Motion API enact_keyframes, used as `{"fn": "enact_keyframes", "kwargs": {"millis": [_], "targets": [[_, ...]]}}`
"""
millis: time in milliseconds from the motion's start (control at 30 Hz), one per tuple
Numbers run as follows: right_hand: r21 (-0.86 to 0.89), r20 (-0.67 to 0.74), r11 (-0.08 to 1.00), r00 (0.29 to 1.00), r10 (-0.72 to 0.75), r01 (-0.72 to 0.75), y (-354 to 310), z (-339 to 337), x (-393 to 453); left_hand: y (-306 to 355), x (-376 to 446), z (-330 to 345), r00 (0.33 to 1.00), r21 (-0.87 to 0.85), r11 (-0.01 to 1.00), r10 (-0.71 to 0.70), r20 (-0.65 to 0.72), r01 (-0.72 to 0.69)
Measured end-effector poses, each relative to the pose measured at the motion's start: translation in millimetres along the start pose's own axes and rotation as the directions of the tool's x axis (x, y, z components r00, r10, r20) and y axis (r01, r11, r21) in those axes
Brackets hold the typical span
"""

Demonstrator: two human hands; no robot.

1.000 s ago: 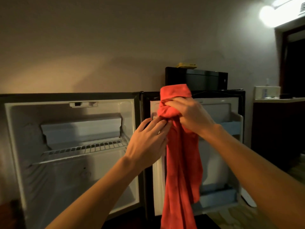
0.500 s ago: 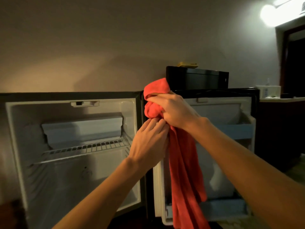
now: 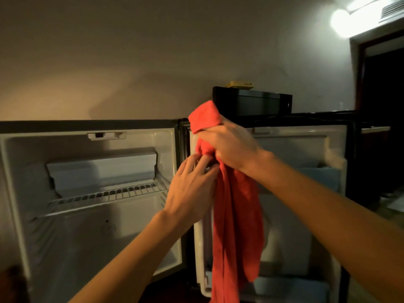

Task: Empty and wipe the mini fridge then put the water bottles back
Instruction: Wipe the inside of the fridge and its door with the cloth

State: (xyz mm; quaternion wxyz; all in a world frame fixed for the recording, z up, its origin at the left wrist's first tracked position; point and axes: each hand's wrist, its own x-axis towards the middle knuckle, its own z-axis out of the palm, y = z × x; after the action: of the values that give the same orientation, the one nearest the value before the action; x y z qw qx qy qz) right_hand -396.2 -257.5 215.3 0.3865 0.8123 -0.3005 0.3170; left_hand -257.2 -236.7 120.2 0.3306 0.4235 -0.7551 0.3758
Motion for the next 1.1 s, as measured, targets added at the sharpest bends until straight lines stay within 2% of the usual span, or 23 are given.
{"fn": "enact_keyframes", "kwargs": {"millis": [100, 167, 233, 333, 467, 600, 667, 767, 900, 1100], "targets": [[-0.043, 0.080, 0.993, 0.991, -0.110, 0.113, -8, 9, 21, 0, 0, -2, 1.000, -0.024, 1.000, 0.009, -0.013, -0.009], [-0.061, 0.067, 0.985, 0.985, -0.157, 0.161, -2, 14, 23, 0, 0, -3, 0.999, -0.032, 0.999, 0.015, -0.040, -0.016], [-0.047, 0.014, 0.988, 0.989, -0.145, 0.145, 3, 16, 16, 1, -1, -3, 1.000, -0.014, 1.000, 0.006, -0.024, -0.006], [-0.048, -0.085, 0.997, 0.995, -0.058, 0.054, 8, 9, -6, 2, 1, -4, 1.000, -0.008, 1.000, -0.023, -0.008, 0.023], [-0.045, -0.113, 0.988, 0.983, 0.144, -0.149, 34, -9, -51, 12, 7, -8, 0.998, 0.004, 0.998, -0.061, 0.002, 0.061], [0.001, -0.164, 0.916, 0.904, 0.395, -0.400, 64, -34, -94, 21, 22, -12, 0.998, 0.040, 0.998, -0.045, 0.053, 0.043], [0.010, -0.180, 0.877, 0.862, 0.474, -0.480, 69, -44, -105, 29, 32, -12, 0.996, -0.016, 0.999, -0.043, 0.084, 0.045], [0.010, -0.147, 0.918, 0.908, 0.393, -0.396, 60, -42, -101, 48, 41, -5, 0.982, -0.167, 0.985, -0.018, 0.187, 0.050], [0.067, -0.038, 0.948, 0.949, 0.314, -0.311, 61, -29, -81, 56, 42, 10, 0.991, -0.219, 0.974, -0.022, 0.135, 0.052], [0.017, -0.146, 0.943, 0.933, 0.330, -0.331, 84, -32, -96, 50, 34, 11, 0.998, -0.229, 0.973, -0.022, 0.055, 0.034]]}}
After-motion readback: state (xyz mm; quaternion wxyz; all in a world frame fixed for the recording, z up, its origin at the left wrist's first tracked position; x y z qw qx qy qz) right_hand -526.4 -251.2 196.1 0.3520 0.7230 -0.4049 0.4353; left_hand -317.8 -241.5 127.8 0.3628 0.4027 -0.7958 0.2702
